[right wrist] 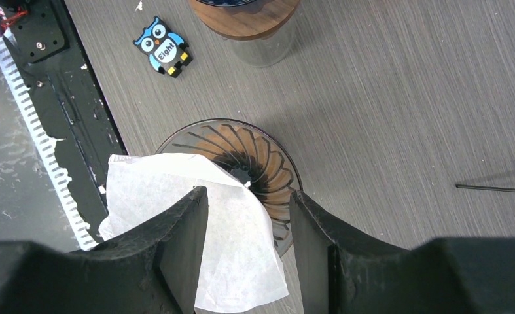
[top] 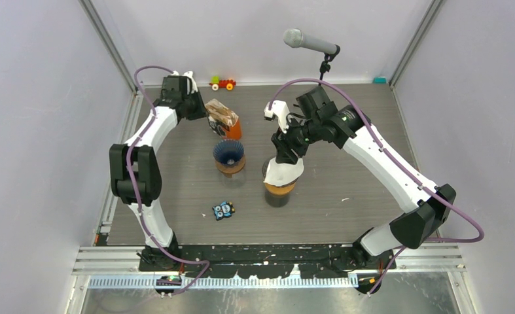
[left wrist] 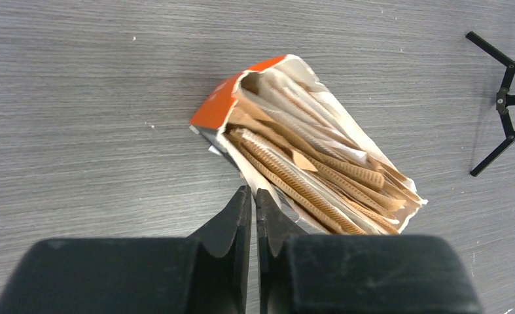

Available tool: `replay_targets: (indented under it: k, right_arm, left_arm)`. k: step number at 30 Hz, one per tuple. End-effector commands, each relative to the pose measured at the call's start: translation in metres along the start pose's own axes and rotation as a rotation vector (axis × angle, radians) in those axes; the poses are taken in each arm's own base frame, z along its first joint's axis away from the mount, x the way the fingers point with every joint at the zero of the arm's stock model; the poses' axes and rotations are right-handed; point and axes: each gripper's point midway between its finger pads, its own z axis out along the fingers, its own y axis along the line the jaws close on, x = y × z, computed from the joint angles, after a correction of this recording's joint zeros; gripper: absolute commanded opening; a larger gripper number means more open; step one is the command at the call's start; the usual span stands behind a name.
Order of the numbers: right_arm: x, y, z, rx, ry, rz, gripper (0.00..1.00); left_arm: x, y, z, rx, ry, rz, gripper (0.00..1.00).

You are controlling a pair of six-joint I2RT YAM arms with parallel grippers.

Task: Place the coffee filter in the dripper
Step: Move the coffee filter holder to the center of the board.

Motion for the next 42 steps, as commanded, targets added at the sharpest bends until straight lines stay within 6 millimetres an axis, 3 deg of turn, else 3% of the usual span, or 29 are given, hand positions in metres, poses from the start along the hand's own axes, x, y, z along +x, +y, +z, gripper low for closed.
replay_targets:
  k: [1, 3, 15, 22, 32, 42]
  right_arm:
    - [-0.01, -0.001, -0.001, 0.0, -0.044, -0.006, 0.54]
    - [-0.01, -0.001, -0.001, -0.001, -0.043, -0.007, 0.54]
    - [-0.01, -0.002, 0.002, -0.005, -0.042, -0.002, 0.54]
    - [-0.009, -0.001, 0.004, -0.011, -0.04, 0.001, 0.54]
    - [-0.009, -0.002, 0.008, -0.02, -0.031, 0.009, 0.54]
    - [-0.008, -0.002, 0.008, -0.019, -0.032, 0.007, 0.54]
  left_arm:
    - [-0.01, -0.001, -0.007, 0.013, -0.004, -0.009, 0.04]
    - [-0.014, 0.001, -0.01, 0.014, -0.011, -0.01, 0.0]
    - [-0.029, 0.008, -0.025, 0.022, 0.0, -0.004, 0.0]
    - [-0.026, 0.014, -0.032, 0.026, 0.032, 0.015, 0.0]
    - [-0.024, 0.001, -0.027, 0.091, 0.062, -0.029, 0.35]
    - [-0.02, -0.002, -0.011, 0.092, 0.088, -0.04, 0.39]
